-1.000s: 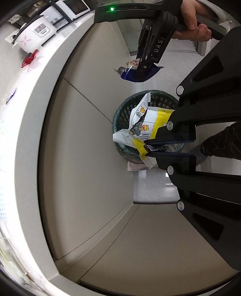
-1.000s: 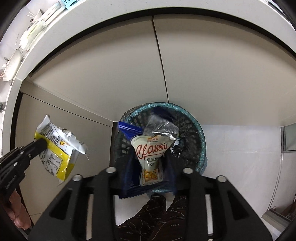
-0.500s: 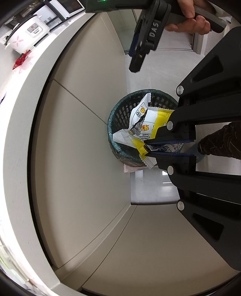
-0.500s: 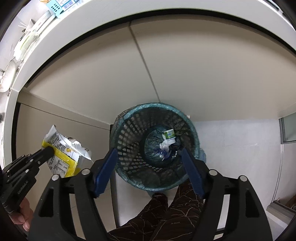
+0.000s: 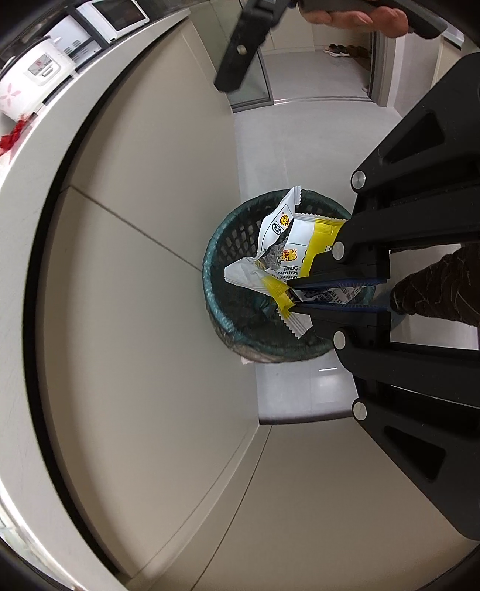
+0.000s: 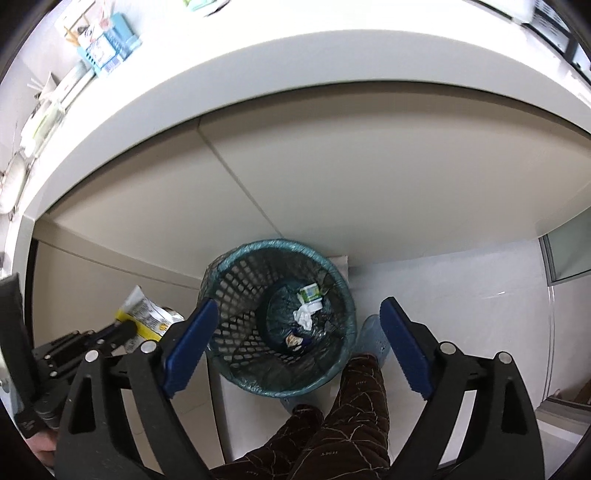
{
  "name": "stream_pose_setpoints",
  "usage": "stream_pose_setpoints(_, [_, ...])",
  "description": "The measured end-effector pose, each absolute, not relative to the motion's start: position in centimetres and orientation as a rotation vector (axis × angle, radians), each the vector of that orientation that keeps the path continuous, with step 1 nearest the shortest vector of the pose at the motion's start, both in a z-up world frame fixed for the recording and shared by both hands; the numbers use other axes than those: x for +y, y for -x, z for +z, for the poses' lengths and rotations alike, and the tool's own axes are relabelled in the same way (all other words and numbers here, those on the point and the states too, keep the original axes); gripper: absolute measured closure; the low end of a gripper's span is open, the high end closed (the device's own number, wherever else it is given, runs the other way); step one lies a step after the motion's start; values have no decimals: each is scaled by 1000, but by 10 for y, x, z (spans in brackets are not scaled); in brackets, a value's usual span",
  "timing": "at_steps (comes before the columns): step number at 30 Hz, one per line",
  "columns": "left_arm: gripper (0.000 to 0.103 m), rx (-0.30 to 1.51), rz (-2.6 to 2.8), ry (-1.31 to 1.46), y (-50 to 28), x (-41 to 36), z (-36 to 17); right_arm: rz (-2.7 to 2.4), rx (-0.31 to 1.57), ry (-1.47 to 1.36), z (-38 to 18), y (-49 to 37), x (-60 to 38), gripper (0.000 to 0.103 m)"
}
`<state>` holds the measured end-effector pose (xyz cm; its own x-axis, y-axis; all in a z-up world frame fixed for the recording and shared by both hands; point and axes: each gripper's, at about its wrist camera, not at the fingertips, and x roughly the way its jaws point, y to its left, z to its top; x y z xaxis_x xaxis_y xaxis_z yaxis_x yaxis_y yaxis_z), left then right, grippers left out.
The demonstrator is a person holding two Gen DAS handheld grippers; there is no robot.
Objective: Collect trash
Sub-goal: 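Lower the yellow wrapper into the wastebasket and open the left tool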
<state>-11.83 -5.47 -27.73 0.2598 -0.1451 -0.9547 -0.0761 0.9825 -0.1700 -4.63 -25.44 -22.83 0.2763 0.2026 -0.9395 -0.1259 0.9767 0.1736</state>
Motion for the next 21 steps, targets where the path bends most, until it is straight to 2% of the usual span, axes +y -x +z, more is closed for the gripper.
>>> stream_pose_setpoints(16, [96,1348,-97,144,107,-83,-308,175,1255,-75,-220,48,-295,16])
stream_pose_setpoints(21, [93,1348,-100,138,105,-89,-309,167,1246,-81,-216,46,-301,16])
